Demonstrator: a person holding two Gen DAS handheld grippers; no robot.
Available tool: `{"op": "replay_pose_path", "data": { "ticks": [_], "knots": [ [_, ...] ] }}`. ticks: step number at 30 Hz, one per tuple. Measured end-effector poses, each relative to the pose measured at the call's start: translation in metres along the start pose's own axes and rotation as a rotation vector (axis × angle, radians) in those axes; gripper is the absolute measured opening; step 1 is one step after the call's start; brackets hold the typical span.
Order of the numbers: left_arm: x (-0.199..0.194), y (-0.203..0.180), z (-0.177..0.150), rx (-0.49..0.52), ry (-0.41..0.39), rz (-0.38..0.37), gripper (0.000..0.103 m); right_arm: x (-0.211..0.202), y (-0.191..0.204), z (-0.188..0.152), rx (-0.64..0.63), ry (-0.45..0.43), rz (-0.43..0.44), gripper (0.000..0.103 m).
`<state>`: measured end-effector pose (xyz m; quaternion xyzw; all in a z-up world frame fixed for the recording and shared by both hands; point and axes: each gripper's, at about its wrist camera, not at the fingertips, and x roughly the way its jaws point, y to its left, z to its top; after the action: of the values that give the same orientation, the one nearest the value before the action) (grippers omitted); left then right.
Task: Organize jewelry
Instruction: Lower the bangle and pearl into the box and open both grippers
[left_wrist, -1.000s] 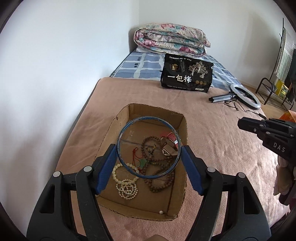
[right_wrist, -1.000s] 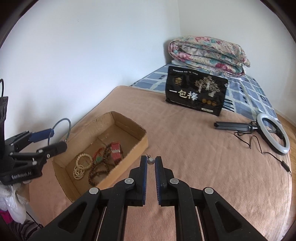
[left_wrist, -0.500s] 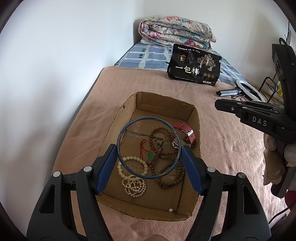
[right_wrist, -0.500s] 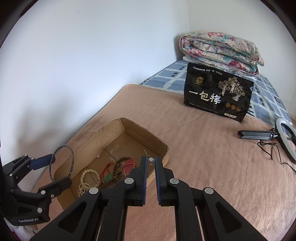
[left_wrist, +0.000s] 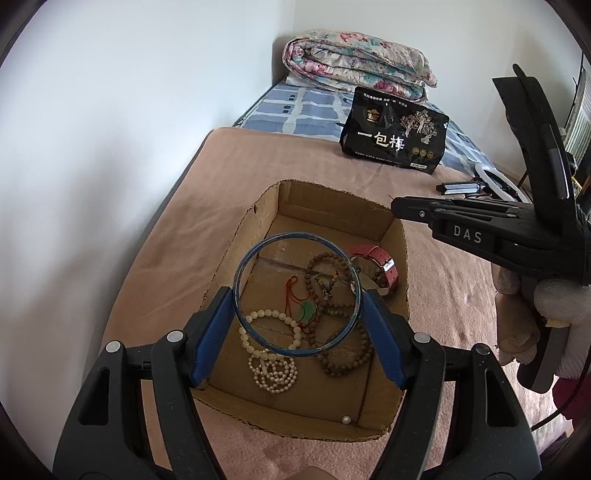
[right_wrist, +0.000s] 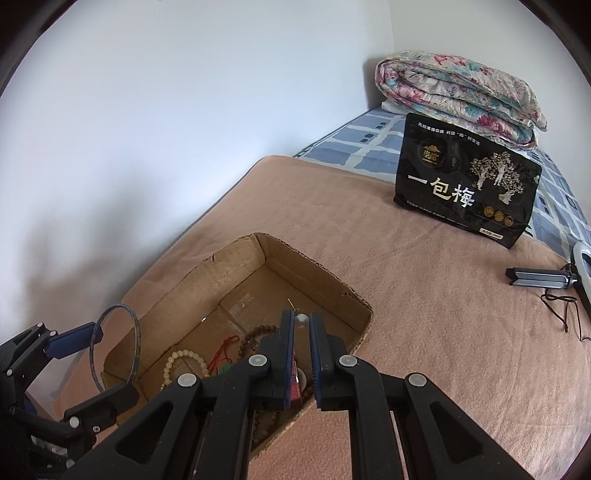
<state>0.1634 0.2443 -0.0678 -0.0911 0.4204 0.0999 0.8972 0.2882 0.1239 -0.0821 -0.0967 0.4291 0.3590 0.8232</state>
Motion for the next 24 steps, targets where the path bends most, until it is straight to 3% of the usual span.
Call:
{"op": "replay_pose_path", "data": {
  "ticks": [9,15,17,20,24],
  "knots": [
    [-0.001,-0.003,-0.003,0.018,0.005,-0.003,0.073,0.007,0.004,0.005,0.007,0.003,0.008,0.009],
    [-0.001,-0.005,-0.002,0.012,0.0,-0.027,0.073,0.004,0.006,0.005,0.006,-0.01,-0.002,0.038],
    [-0.001,-0.005,-0.002,0.013,-0.001,-0.027,0.074,0.002,0.006,0.005,0.007,-0.018,-0.011,0.059],
    [-0.002,-0.007,-0.002,0.016,-0.003,-0.018,0.08,-0.003,0.007,0.005,0.008,-0.048,-0.023,0.081],
    [0.001,-0.006,-0.001,0.009,0.008,-0.008,0.08,-0.004,0.006,0.007,0.011,-0.053,-0.021,0.087]
  ]
}}
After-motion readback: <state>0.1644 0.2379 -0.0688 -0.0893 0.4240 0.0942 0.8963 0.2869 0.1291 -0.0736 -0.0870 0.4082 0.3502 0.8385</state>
